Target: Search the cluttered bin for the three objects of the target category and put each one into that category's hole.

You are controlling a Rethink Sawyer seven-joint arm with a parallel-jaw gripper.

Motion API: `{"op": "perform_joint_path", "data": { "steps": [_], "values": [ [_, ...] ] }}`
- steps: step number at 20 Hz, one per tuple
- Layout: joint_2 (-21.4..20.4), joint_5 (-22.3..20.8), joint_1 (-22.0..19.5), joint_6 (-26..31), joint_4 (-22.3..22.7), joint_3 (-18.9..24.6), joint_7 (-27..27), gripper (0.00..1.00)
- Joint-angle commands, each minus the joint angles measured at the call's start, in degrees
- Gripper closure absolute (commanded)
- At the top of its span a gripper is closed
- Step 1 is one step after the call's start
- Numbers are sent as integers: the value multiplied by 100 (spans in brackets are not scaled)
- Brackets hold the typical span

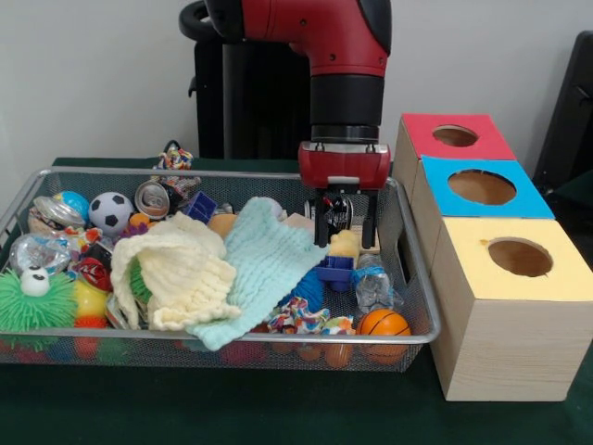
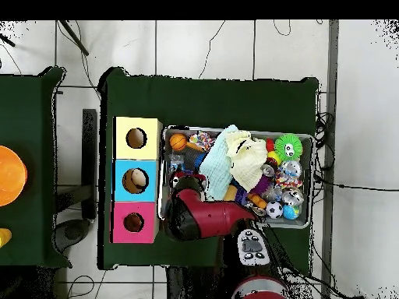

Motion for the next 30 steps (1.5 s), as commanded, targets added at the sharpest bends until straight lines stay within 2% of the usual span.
{"op": "perform_joint_path", "data": {
  "steps": [1,14,30],
  "values": [
    [517,349,9,-568,-307,88,1037,0],
    [966,298,-52,-259,-415,175,822,0],
    [1116,472,-362,945,-199,638,749,0]
  ]
}}
